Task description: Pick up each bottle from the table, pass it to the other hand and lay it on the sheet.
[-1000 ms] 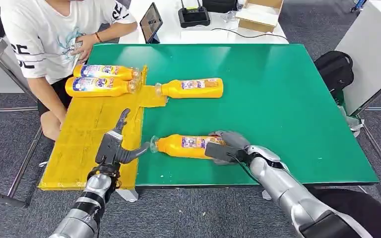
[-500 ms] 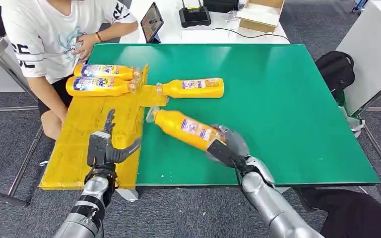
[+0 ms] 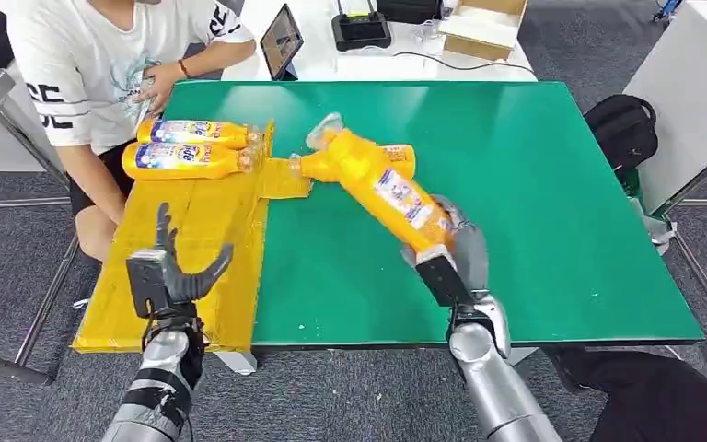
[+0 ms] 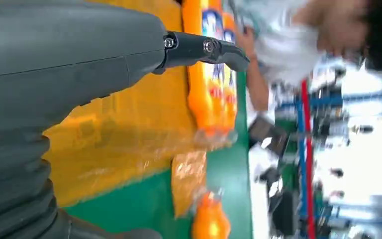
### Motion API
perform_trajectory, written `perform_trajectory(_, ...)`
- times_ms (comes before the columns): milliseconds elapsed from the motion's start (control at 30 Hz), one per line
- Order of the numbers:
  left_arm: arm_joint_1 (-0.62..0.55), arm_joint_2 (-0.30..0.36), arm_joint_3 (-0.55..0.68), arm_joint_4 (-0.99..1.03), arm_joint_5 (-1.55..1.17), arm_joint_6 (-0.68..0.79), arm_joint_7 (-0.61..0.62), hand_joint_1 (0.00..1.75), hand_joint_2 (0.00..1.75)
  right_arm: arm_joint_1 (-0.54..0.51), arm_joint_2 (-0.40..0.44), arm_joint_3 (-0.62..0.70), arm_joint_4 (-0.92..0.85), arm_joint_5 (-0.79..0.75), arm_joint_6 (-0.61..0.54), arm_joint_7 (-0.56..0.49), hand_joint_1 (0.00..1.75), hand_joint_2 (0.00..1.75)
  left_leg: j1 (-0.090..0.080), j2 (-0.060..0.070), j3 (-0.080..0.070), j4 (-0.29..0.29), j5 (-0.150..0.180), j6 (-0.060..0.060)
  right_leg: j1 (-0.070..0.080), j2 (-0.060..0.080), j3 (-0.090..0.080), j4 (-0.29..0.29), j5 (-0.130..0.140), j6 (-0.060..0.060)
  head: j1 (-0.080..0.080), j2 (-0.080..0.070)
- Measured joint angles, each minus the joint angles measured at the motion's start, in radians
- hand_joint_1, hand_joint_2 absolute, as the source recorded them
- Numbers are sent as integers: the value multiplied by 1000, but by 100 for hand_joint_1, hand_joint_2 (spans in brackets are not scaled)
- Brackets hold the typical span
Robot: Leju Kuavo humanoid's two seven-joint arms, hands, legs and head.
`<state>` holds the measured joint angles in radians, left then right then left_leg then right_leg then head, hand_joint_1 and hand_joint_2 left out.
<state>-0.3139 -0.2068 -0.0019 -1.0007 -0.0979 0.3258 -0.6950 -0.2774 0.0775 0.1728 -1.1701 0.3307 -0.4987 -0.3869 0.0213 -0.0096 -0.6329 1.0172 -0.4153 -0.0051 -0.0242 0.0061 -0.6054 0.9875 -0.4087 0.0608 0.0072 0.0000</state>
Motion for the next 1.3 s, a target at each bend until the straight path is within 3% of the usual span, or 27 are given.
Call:
perform_trajectory(100, 12, -4, 8, -26, 104, -110, 50, 0, 175, 21, 10, -27, -64, -22, -32, -70, 175, 175, 0, 0, 0, 0, 0, 0, 0, 0, -1, 0, 0, 0, 0, 0)
perform_trajectory(200, 13, -16, -6, -29, 311, -412, 192, 0, 175, 33, 18, -30, -110, -11, -28, -176, 175, 175, 0, 0, -1, 0, 0, 0, 0, 0, -1, 0, 0, 0, 0, 0)
perform_trajectory(300, 15, -26, -58, -29, 398, -568, 233, 0, 175, 38, 28, -25, -125, 2, -1, -217, 175, 175, 0, 0, -1, 0, 0, 0, 0, 0, 0, 0, 0, 0, 0, 0)
perform_trajectory(867, 25, -30, -226, -91, 445, -687, 241, 0, 175, 65, 68, 43, -103, 71, -9, -277, 175, 175, 0, 0, -1, 0, 0, 0, 0, 0, -1, 0, 0, 0, 0, 0)
perform_trajectory(1300, 58, -30, -270, -178, 401, -681, 196, 0, 175, 64, 112, 74, 31, 27, 82, -270, 175, 175, 0, 0, -1, 0, 0, 0, 0, 0, -1, 0, 0, 0, 0, 0)
